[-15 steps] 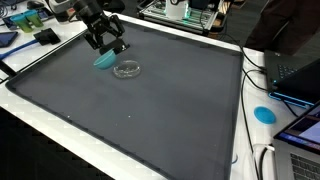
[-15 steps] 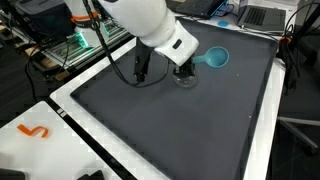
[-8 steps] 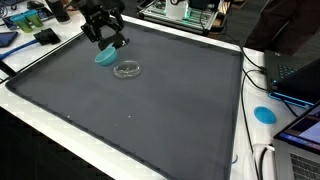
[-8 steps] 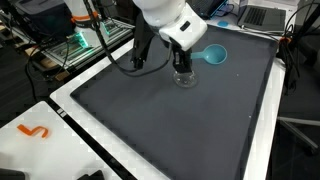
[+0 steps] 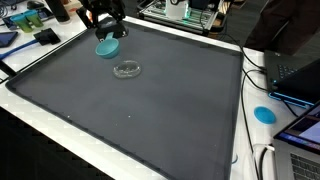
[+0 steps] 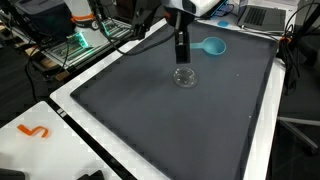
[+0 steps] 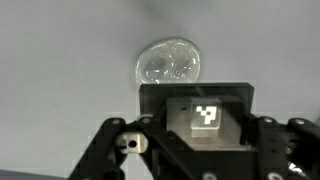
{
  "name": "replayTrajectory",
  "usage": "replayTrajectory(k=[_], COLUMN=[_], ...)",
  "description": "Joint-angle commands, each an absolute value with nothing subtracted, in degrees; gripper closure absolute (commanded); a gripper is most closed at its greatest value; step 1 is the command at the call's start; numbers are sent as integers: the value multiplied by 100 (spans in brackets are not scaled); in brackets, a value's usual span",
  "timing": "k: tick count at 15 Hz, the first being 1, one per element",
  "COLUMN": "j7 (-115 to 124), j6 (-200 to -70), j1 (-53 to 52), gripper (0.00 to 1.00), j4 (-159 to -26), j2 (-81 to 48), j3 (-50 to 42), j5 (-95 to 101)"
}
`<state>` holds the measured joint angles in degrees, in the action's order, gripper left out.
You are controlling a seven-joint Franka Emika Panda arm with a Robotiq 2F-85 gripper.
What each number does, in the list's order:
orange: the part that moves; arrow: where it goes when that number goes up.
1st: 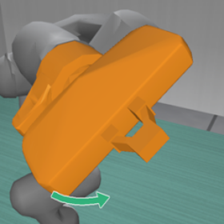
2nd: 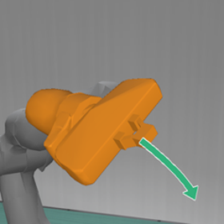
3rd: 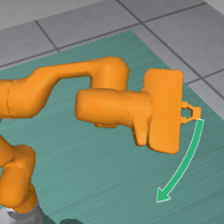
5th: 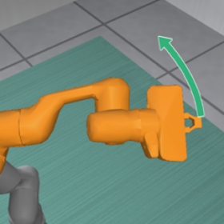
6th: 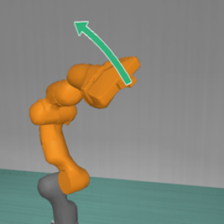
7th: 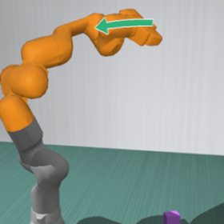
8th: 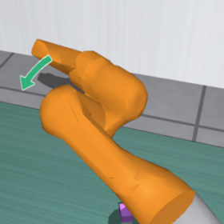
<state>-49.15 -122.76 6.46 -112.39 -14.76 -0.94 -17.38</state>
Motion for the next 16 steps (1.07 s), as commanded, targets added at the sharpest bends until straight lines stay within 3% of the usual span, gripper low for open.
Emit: replayTrajectory(k=[1,16], j7=[-4641,-4757], j6=[-11936,-11092], j1=[570,506], gripper=[69,69], j4=[-11214,-10850], j2=[-1212,-1001], j3=[-51,-4], j5=[-1187,-819])
